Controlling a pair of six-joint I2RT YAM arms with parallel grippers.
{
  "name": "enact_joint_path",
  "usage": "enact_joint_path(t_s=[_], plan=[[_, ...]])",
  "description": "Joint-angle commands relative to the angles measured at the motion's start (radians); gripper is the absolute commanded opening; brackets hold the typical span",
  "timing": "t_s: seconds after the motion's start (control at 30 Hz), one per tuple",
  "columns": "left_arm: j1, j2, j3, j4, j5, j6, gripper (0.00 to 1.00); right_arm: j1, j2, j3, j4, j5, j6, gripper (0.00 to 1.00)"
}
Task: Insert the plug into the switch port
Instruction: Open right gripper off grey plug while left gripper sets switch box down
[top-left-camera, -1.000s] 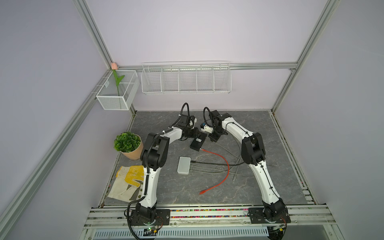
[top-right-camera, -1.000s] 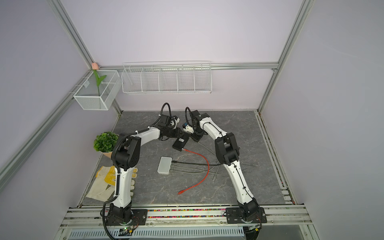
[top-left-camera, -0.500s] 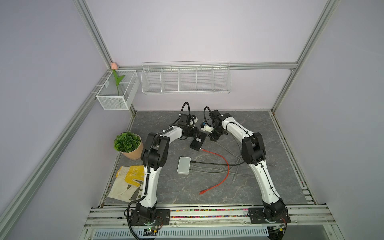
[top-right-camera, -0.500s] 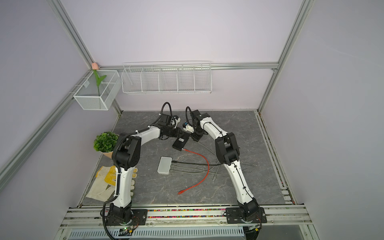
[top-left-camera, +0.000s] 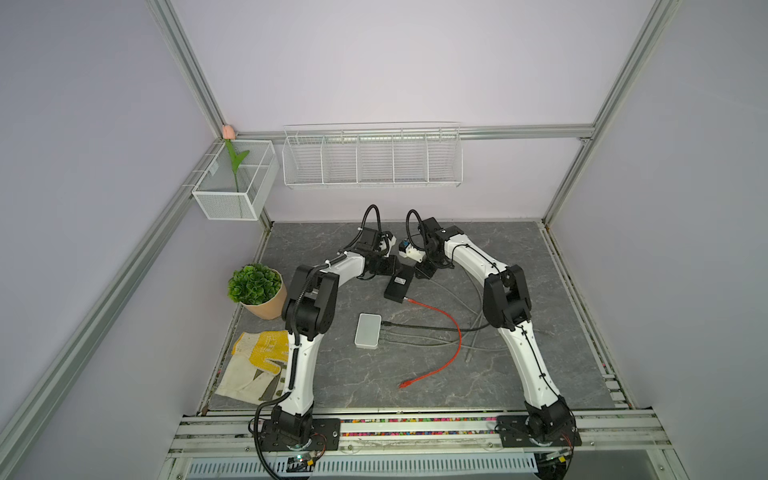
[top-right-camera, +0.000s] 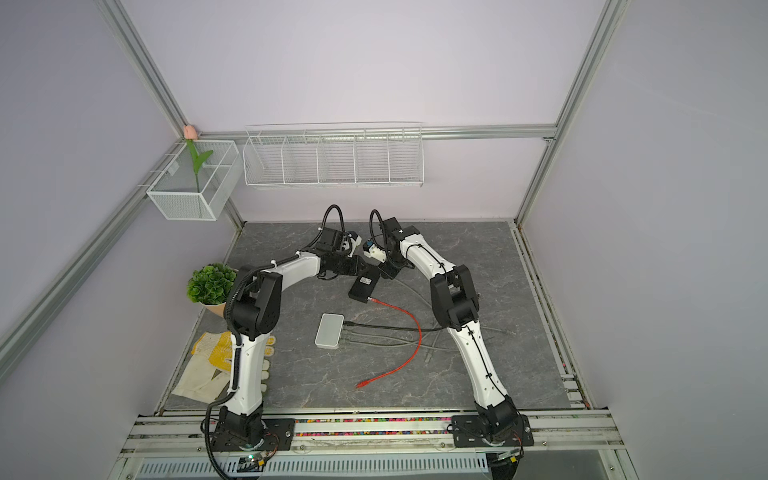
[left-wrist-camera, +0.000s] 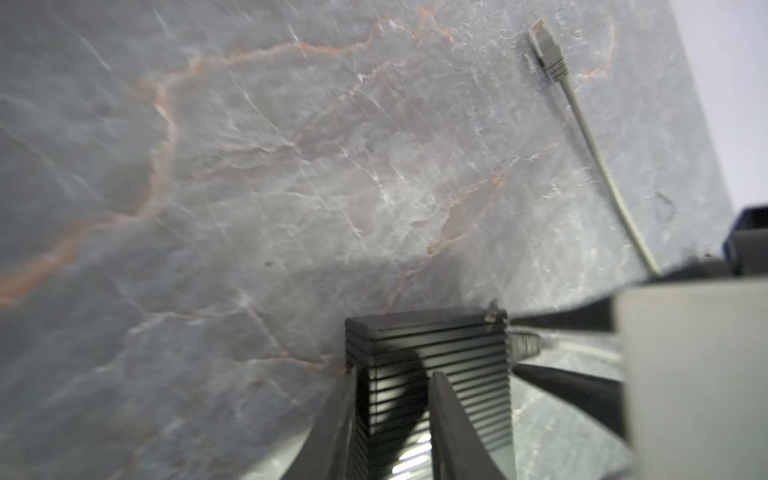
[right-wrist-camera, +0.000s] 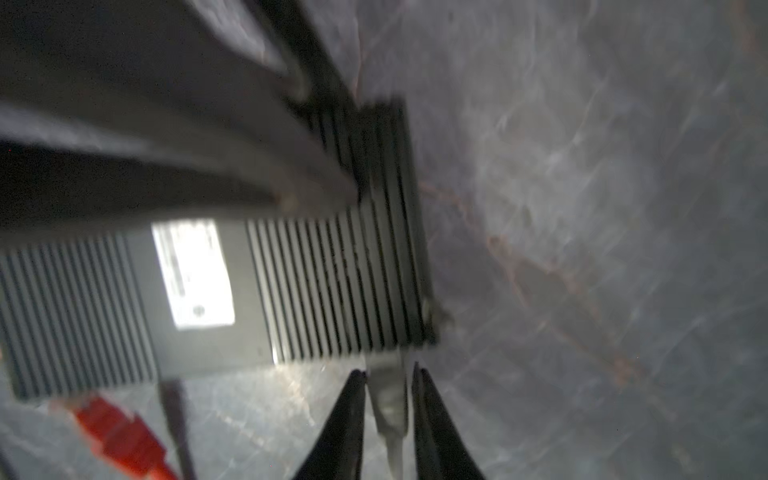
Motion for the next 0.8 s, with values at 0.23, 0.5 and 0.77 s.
enact_joint_path(t_s=[0.23, 0.5, 0.77], plan=[[0.062, -0.225, -0.086, -0.051, -0.108, -0.058, 0.42, 0.015, -0.330, -0.319, 0.194, 0.085, 0.079, 0.38], [0.052, -0.487, -0.325, 0.052, -0.098, -0.105, 0.45, 0.051, -0.604, -0.699, 0.249, 0.037, 0.168, 0.43], [-0.053, -0.757, -0.609, 0.094, -0.158, -0.120, 0.47, 0.134, -0.765, -1.011, 0.365, 0.023, 0.223, 0.45]])
